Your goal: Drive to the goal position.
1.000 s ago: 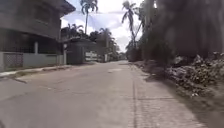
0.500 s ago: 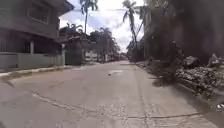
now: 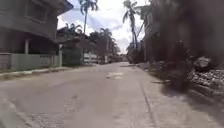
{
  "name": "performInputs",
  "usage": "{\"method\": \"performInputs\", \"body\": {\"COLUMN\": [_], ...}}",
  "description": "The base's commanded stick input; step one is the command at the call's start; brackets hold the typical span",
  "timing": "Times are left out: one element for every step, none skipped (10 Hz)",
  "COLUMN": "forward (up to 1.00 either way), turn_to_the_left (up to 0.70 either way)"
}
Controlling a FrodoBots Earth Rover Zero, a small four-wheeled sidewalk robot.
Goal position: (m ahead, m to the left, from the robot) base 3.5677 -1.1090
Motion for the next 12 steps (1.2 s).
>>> {"method": "performInputs", "body": {"forward": [1.00,1.00,1.00,1.00,1.00,1.00,1.00,1.00,1.00,1.00,1.00,1.00], "turn_to_the_left": [-0.35,-0.39,-0.32,-0.25,-0.18,-0.12,-0.05,0.00,0.00,-0.03,-0.19,-0.37]}}
